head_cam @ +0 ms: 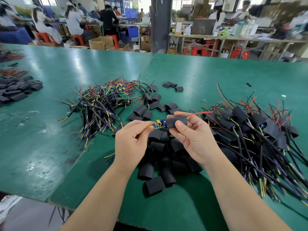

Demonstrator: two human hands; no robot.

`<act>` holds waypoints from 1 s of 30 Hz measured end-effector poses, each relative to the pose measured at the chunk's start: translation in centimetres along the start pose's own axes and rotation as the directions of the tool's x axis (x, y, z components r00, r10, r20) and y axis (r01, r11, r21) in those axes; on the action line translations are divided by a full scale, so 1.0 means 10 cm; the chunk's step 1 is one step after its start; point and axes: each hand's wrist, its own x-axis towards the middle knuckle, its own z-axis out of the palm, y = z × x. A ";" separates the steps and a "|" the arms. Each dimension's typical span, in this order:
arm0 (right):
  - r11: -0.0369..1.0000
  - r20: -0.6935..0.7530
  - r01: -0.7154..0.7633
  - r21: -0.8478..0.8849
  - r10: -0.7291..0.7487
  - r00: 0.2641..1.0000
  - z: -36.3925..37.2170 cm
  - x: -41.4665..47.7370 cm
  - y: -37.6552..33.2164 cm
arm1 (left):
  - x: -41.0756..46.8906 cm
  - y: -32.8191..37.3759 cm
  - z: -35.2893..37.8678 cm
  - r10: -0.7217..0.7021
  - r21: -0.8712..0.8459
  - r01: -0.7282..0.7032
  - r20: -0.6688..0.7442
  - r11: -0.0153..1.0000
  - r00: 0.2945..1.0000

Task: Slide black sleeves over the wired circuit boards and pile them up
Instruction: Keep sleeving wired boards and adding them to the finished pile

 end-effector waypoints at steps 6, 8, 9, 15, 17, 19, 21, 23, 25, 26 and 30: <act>0.998 -0.186 -0.031 -0.050 0.021 0.982 0.04 0.02 0.07 | -0.02 0.00 -0.01 0.083 0.103 -0.091 0.076 0.990 0.994; 0.995 -0.214 -0.066 -0.078 0.048 0.976 0.03 0.03 0.07 | -0.02 0.01 -0.01 0.104 0.129 -0.117 0.100 0.985 0.990; 0.994 -0.205 -0.087 -0.066 0.072 0.976 0.02 0.03 0.06 | -0.02 0.02 0.00 0.113 0.142 -0.128 0.113 0.982 0.987; 0.994 -0.117 -0.110 0.004 0.110 0.987 0.04 0.01 0.08 | -0.01 0.06 0.00 0.088 0.190 -0.125 0.190 0.974 0.978; 0.994 -0.124 -0.107 0.030 0.110 0.986 0.03 0.01 0.07 | -0.02 0.09 0.01 0.057 0.162 -0.097 0.234 0.982 0.971; 0.992 -0.120 -0.114 0.054 0.120 0.986 0.02 0.01 0.06 | -0.02 0.09 0.02 0.029 0.130 -0.062 0.245 0.990 0.969; 0.989 -0.098 -0.127 0.073 0.134 0.986 0.02 0.01 0.07 | -0.01 0.08 0.02 0.001 0.101 -0.024 0.225 0.995 0.974; 0.987 -0.083 -0.138 0.084 0.145 0.986 0.04 0.00 0.09 | 0.00 0.06 0.02 -0.040 0.048 0.031 0.198 0.998 0.979; 0.985 -0.094 -0.146 0.089 0.154 0.984 0.07 0.00 0.10 | 0.01 0.05 0.00 -0.079 -0.013 0.083 0.183 0.996 0.980; 0.985 -0.106 -0.149 0.090 0.158 0.982 0.08 -0.01 0.11 | 0.01 0.06 -0.01 -0.104 -0.039 0.113 0.181 0.993 0.978; 0.982 -0.175 -0.160 0.103 0.176 0.969 0.10 0.00 0.11 | 0.03 0.07 -0.01 -0.214 -0.145 0.242 0.185 0.959 0.959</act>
